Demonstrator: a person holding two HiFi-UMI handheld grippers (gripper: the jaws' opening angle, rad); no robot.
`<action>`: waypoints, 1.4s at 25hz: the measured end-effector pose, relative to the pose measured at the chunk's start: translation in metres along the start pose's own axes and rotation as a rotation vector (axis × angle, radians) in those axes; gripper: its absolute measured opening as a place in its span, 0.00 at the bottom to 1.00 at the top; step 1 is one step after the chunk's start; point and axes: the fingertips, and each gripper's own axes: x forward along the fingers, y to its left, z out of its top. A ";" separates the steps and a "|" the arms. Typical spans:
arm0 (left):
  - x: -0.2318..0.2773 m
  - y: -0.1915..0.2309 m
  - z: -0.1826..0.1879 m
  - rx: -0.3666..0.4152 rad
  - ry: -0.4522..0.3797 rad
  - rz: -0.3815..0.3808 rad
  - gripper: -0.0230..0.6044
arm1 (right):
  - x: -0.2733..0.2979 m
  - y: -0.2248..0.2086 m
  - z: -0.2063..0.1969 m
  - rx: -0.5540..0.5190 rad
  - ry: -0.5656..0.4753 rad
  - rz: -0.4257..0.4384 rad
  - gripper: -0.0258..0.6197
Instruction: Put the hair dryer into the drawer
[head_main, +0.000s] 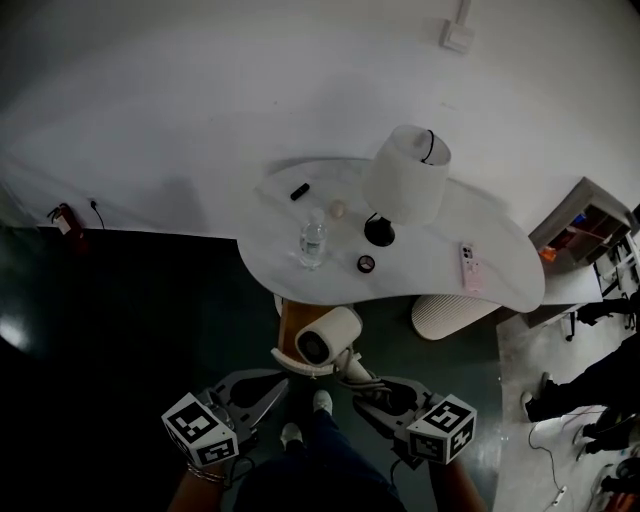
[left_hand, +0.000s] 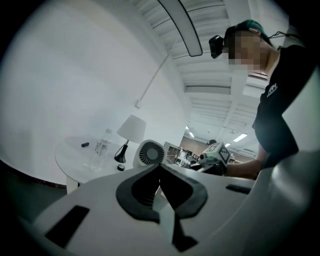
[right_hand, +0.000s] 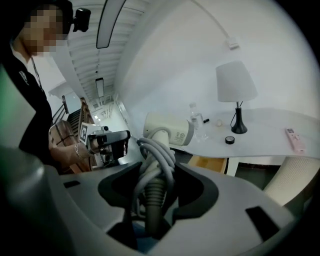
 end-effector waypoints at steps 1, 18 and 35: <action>0.005 0.001 -0.003 -0.008 0.010 -0.002 0.05 | 0.003 -0.005 -0.003 -0.001 0.025 0.007 0.37; 0.059 0.032 -0.033 -0.134 0.109 -0.009 0.05 | 0.049 -0.065 -0.043 -0.073 0.371 0.149 0.37; 0.100 0.072 -0.082 -0.157 0.282 0.105 0.05 | 0.078 -0.129 -0.084 0.017 0.637 0.057 0.37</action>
